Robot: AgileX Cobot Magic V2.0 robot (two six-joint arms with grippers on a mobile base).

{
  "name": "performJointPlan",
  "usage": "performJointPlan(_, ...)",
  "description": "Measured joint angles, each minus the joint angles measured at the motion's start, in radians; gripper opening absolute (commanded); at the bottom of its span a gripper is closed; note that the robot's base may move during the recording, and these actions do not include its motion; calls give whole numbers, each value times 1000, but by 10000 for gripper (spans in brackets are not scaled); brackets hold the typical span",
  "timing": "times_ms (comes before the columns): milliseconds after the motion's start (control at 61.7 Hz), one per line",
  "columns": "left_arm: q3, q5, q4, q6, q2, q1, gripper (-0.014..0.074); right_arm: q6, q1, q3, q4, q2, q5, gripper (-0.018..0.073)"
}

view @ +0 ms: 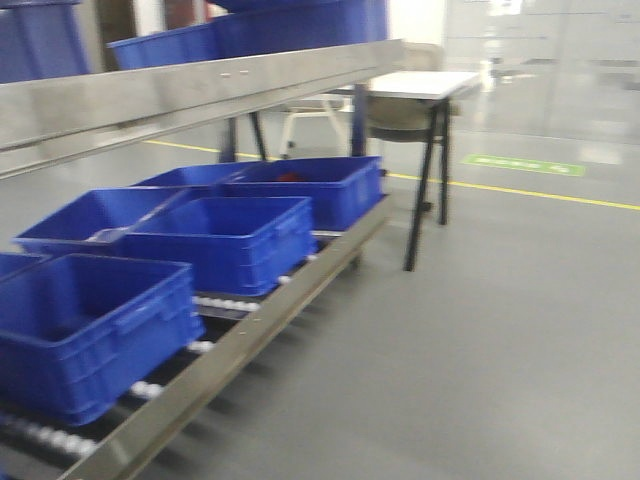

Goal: Grab orange capacitor from left shelf to right conveyor
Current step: 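Drive the base to the conveyor holding the cylinder in the right gripper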

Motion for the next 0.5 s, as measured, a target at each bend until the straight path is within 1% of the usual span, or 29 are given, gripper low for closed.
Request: performJointPlan(502,0,0,0,0,0,0,-127,0,0,0,0,0,0,121)
